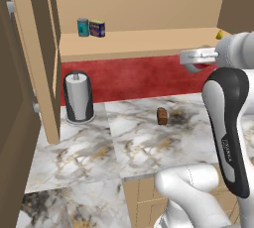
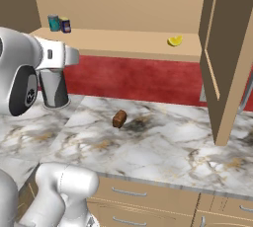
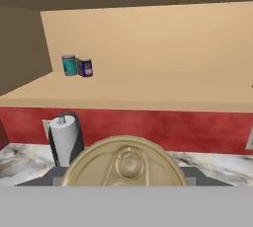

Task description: Pick the cans from the counter and place them in their designated side in the cabinet.

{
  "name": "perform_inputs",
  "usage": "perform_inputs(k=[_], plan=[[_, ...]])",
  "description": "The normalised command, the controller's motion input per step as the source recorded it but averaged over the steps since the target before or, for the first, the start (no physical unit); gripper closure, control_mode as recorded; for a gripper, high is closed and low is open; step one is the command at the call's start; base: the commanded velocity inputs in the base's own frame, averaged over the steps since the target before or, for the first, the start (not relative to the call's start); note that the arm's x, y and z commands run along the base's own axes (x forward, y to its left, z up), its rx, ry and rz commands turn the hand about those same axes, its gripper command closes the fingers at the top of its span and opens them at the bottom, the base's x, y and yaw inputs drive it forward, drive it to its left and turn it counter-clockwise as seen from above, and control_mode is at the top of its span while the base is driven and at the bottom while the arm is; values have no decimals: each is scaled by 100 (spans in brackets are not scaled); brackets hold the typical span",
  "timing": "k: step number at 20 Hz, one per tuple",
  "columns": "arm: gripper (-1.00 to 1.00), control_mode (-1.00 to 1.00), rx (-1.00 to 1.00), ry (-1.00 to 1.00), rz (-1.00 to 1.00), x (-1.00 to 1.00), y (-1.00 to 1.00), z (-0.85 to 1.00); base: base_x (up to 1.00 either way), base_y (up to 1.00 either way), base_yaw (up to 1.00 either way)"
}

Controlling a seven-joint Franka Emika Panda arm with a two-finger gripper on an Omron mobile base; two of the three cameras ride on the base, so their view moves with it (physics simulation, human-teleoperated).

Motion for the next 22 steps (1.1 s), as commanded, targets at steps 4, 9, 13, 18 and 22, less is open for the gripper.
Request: perform_inputs(k=[4, 9, 13, 18, 22], plan=[[100, -100, 0, -6, 2, 21, 13, 14, 0, 0, 0], [100, -100, 0, -3, 3, 26, 15, 4, 0, 0, 0], [100, -100, 0, -1, 3, 28, 19, 0, 0, 0, 0], [100, -100, 0, 0, 3, 27, 8, 1, 0, 0, 0], [100, -100, 0, 0, 3, 29, 7, 2, 0, 0, 0]])
